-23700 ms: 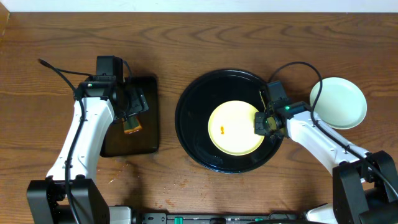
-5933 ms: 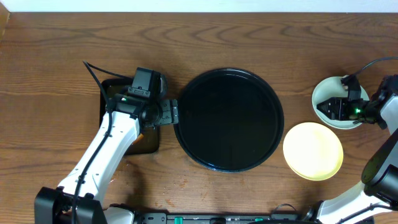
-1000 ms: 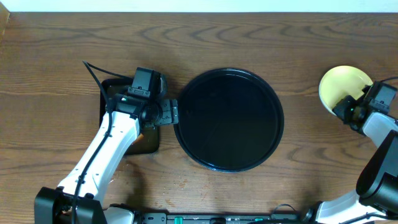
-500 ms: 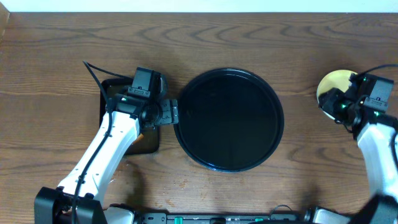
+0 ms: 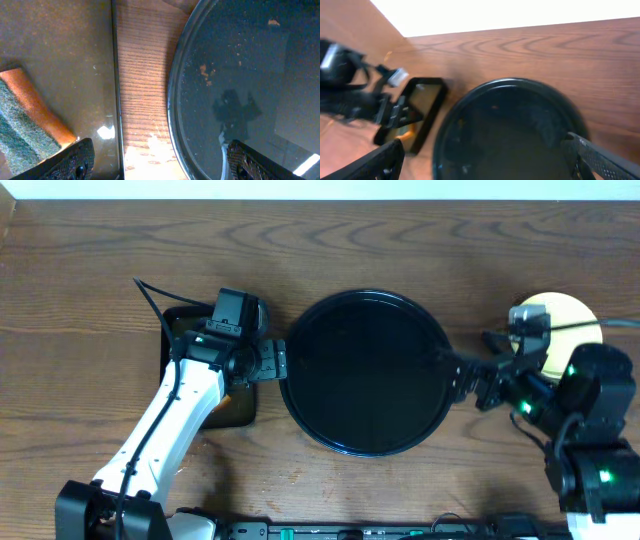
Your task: Clean dirty plates on tray and stack at the side
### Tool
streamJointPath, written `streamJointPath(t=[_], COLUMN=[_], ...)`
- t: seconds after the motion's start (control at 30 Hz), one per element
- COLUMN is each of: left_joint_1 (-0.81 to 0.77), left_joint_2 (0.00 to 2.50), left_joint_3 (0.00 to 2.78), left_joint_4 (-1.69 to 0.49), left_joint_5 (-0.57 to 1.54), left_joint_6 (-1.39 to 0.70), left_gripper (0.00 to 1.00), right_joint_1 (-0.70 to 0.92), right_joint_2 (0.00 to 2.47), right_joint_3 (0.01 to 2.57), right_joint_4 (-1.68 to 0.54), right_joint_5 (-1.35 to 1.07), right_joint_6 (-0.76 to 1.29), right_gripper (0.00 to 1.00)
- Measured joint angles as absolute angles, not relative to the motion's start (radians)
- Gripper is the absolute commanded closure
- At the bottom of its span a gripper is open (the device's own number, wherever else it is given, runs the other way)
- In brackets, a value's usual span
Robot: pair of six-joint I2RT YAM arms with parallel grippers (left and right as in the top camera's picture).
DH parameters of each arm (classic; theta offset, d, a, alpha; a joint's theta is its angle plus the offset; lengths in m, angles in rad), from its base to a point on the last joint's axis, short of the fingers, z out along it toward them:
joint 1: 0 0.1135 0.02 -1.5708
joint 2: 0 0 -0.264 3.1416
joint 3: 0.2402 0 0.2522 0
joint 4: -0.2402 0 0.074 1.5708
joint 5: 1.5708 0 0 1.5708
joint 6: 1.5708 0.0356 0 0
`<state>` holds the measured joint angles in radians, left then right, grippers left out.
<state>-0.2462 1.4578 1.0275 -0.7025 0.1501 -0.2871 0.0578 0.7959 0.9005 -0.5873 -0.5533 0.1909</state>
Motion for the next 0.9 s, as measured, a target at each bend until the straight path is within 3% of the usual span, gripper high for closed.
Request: streamJointPath(t=[0.37,0.67,0.9], left_joint_1=[-0.246,-0.246,-0.246], left_joint_2=[1.458,1.458,1.458], left_joint_3=[1.027,1.028,1.028], left_joint_4=[-0.702,-0.703,-0.702], left_joint_5=[0.15,0.15,0.15], left_joint_6=[-0.287,-0.287,-0.287], left_gripper=[0.14,0.14,0.14], right_joint_1=[0.059,0.078,0.078], right_joint_2=[0.745,0.537,0.225], right_joint_3=[0.896,0.654,0.329], right_joint_4=[-0.774,-0.462,-0.417], right_joint_5=[-0.493,-0.273,-0.222], right_joint_6=[0.2,0.14,0.117], right_gripper=[0.01,0.01,0.01])
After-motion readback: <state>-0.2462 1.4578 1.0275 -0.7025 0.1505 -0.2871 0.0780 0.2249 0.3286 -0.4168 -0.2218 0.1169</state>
